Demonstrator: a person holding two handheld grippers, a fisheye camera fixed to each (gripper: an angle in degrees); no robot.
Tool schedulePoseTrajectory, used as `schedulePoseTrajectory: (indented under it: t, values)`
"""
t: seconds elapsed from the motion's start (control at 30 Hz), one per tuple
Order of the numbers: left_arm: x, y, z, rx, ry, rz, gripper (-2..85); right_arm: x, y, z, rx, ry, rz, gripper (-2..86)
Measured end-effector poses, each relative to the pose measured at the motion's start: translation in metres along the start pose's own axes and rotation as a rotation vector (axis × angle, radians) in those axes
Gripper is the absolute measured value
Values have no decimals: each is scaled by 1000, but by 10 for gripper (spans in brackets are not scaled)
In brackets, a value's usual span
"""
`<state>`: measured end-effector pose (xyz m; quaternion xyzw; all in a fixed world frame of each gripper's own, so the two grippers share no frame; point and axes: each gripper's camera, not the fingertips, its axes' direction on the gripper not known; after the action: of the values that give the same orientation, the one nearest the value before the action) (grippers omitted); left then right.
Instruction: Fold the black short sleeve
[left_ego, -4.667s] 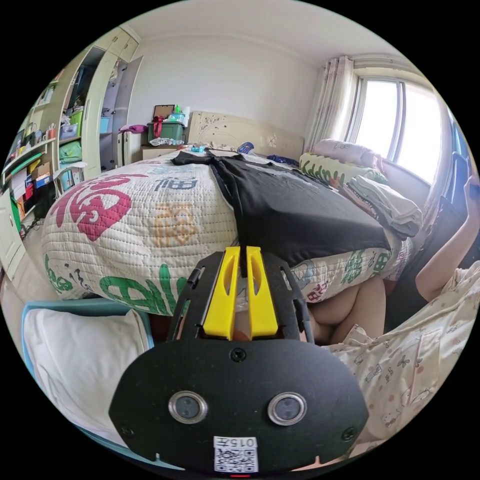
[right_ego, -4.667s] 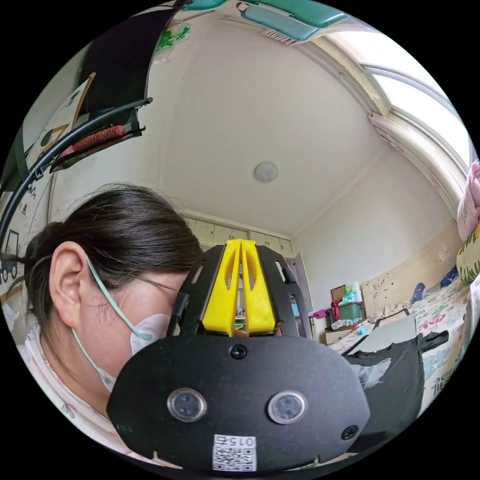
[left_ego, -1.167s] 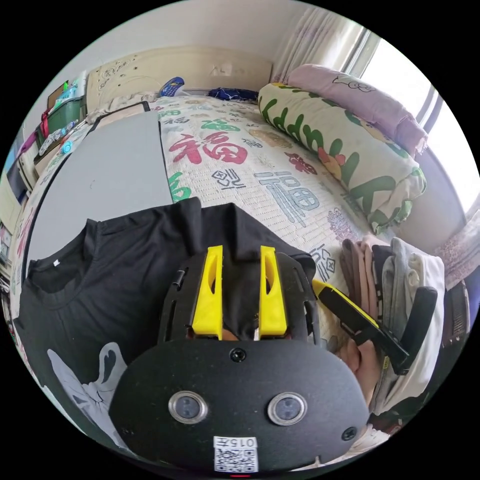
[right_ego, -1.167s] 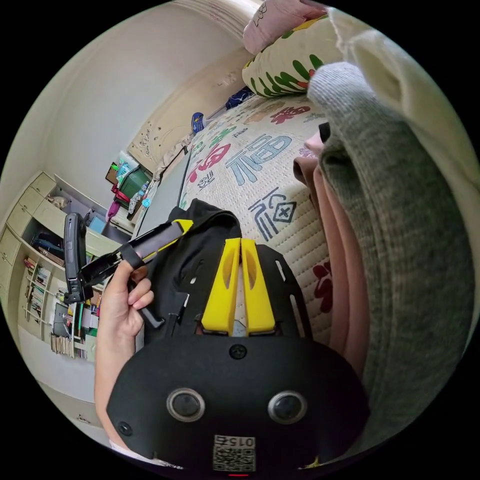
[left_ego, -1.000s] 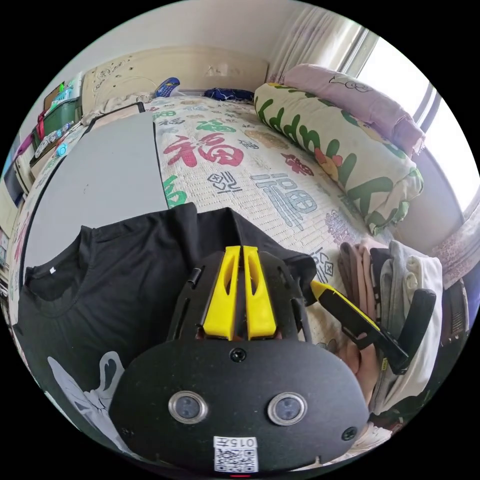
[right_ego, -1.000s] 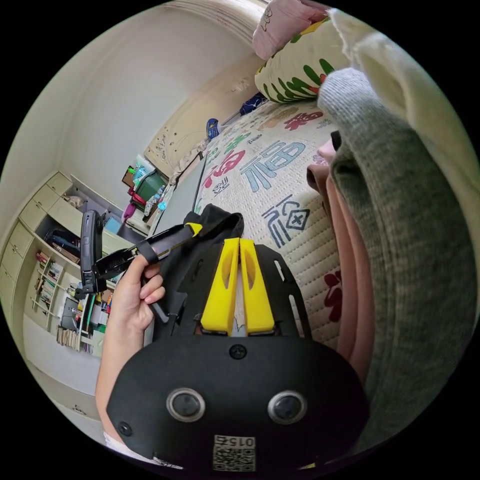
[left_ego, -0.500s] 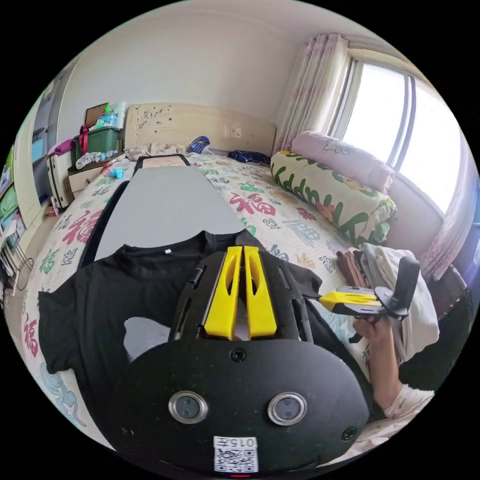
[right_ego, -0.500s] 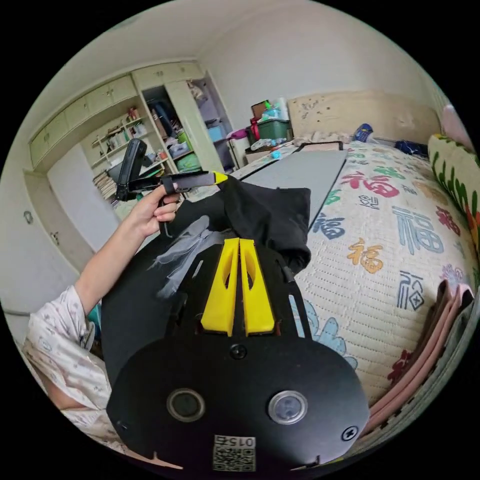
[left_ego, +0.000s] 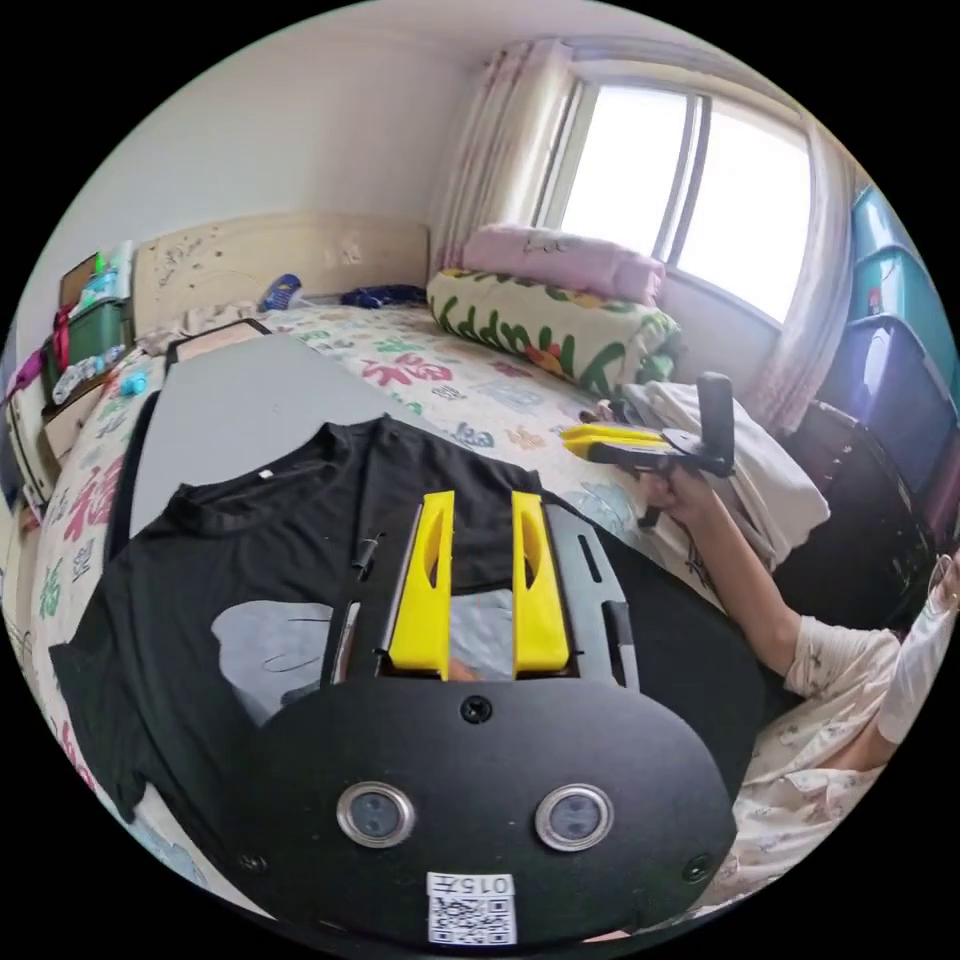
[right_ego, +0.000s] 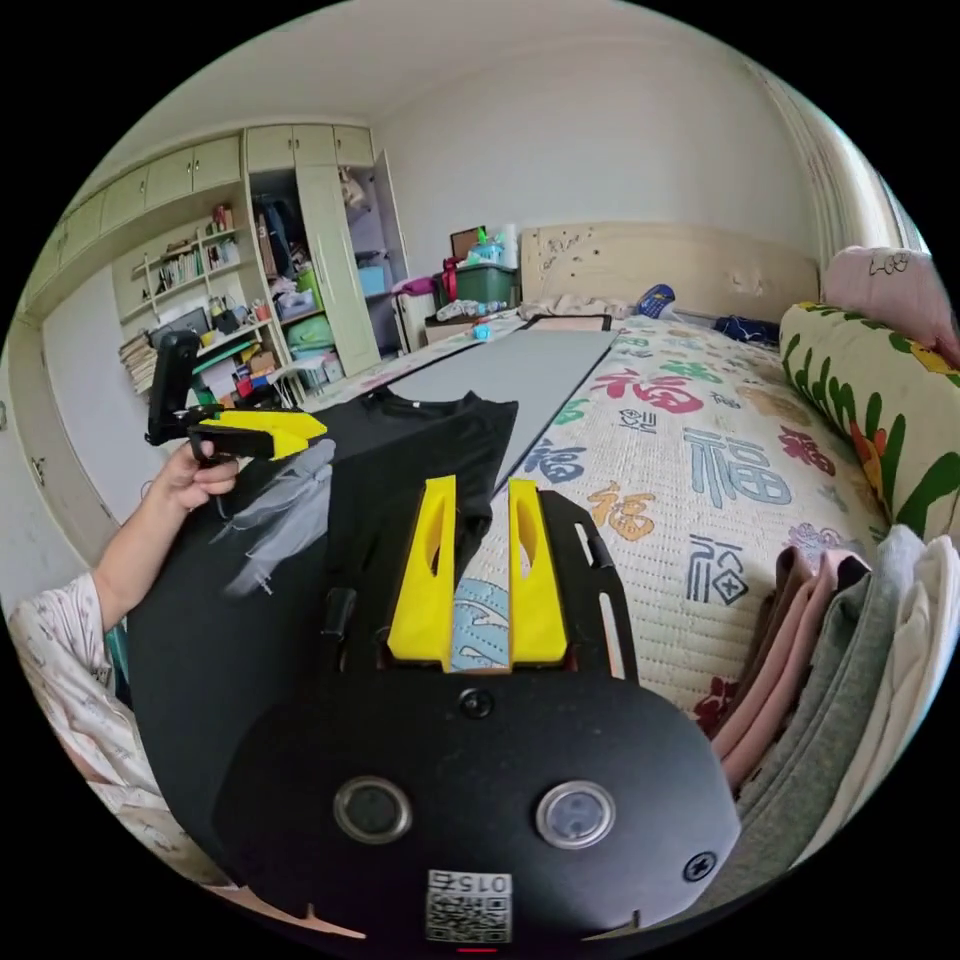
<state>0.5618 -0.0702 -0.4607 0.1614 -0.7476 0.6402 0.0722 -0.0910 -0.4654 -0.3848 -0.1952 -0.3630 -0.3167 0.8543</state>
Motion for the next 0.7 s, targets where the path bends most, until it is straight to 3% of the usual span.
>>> schedulePoseTrajectory:
  t: [0.1,0.27,0.5,0.57,0.6,0.7]
  values:
    - [36,-4,53,-127,27,104,109,-26,7,45,-113,35,-83,94]
    - [70,-2,111,-301,-111,213,111,-48,16,105,-184,148,-110,81]
    - [46,9,110,-300,-105,209,104,-54,33,163,-237,303,-85,-1]
    - [34,15,106,-302,-101,208,98,-53,43,191,-269,612,-83,-6]
    - [30,17,105,-302,-98,205,97,-51,46,197,-274,657,-85,-5]
    - [2,24,92,-288,-55,175,92,-41,53,186,-229,524,-60,2]
